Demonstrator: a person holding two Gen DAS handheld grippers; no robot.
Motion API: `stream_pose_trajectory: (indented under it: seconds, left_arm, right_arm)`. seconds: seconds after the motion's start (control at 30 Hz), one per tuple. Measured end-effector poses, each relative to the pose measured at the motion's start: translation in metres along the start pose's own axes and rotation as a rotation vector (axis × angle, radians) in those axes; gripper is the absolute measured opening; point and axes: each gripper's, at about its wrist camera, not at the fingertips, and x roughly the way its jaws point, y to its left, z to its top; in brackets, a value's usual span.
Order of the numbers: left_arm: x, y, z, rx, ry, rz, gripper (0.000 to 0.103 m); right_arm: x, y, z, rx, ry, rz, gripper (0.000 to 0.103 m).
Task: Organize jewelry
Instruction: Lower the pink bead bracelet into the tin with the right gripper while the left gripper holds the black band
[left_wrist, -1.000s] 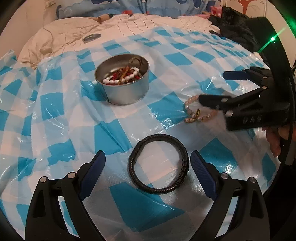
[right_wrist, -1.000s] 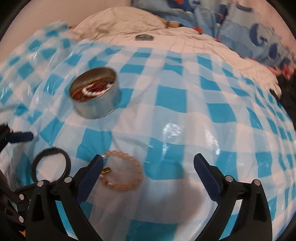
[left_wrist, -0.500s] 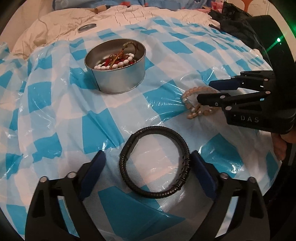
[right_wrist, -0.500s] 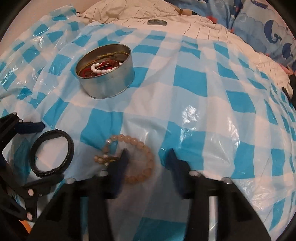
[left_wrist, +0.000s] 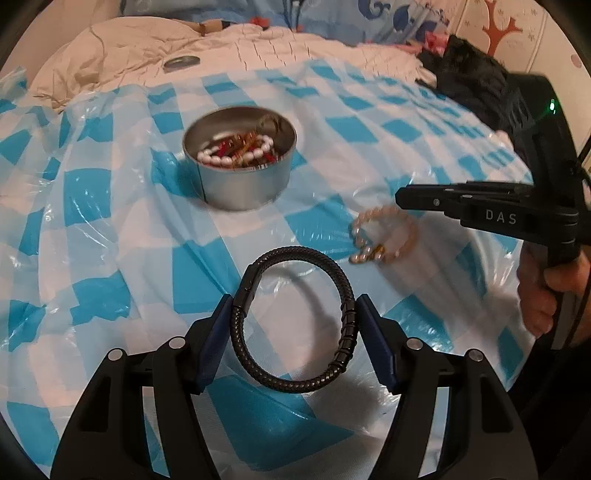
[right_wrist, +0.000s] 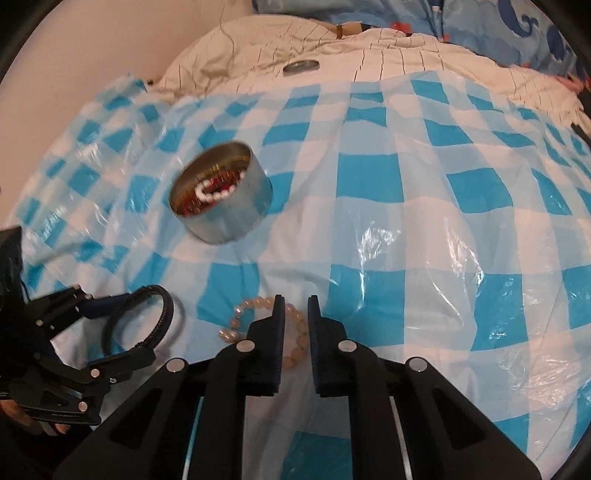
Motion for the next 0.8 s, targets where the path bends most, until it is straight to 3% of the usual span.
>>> stream_pose_trajectory:
  seconds: [0.1, 0.13, 0.17, 0.2, 0.23, 0.37, 0.4, 0.43, 0.47, 0.5, 0.53, 0.63, 0.8]
  left_arm:
    - [-0.004, 0.001, 0.002, -0.005, -0.014, 0.001, 0.063]
    - [-0.005, 0.001, 0.003, -0.006, -0.016, 0.005, 0.063]
    - [-0.005, 0.002, 0.003, -0.008, -0.016, 0.009, 0.063]
    - [-0.005, 0.002, 0.003, -0.011, -0.015, 0.012, 0.063]
    - [-0.005, 0.003, 0.003, -0.013, -0.014, 0.012, 0.063]
    - [-0.006, 0.003, 0.003, -0.014, -0.017, 0.011, 0.064]
    - [-0.006, 0.003, 0.003, -0.014, -0.017, 0.012, 0.064]
    - [-0.006, 0.003, 0.003, -0.014, -0.017, 0.013, 0.064]
    - [-0.006, 0.003, 0.003, -0.015, -0.017, 0.014, 0.064]
    - [-0.006, 0.003, 0.003, -0.015, -0.018, 0.015, 0.064]
    - [-0.006, 0.003, 0.003, -0.016, -0.019, 0.014, 0.064]
    - [-0.008, 0.004, 0.005, -0.023, -0.026, 0.014, 0.064]
    - [-0.012, 0.004, 0.007, -0.028, -0.039, 0.010, 0.064]
  right_arm:
    - [-0.002, -0.003, 0.003, 0.011, -0.008, 0.009, 0.013]
    - [0.000, -0.001, 0.003, 0.007, 0.000, 0.008, 0.020]
    - [0.001, -0.001, 0.003, 0.002, 0.007, 0.001, 0.033]
    - [0.002, 0.000, 0.002, -0.003, 0.002, -0.015, 0.065]
    - [0.001, 0.003, 0.000, -0.016, -0.017, -0.037, 0.072]
    - [0.017, 0.009, -0.003, -0.080, 0.012, -0.142, 0.072]
    - [0.024, 0.009, -0.004, -0.094, 0.030, -0.167, 0.069]
    - [0.032, 0.010, -0.007, -0.115, 0.056, -0.195, 0.059]
    - [0.034, 0.012, -0.009, -0.135, 0.057, -0.208, 0.059]
    - [0.034, 0.017, -0.011, -0.160, 0.058, -0.211, 0.051]
    - [0.034, 0.022, -0.012, -0.181, 0.064, -0.206, 0.035]
    - [0.030, 0.027, -0.014, -0.193, 0.068, -0.192, 0.014]
    - [0.010, -0.006, -0.004, 0.023, 0.039, 0.032, 0.009]
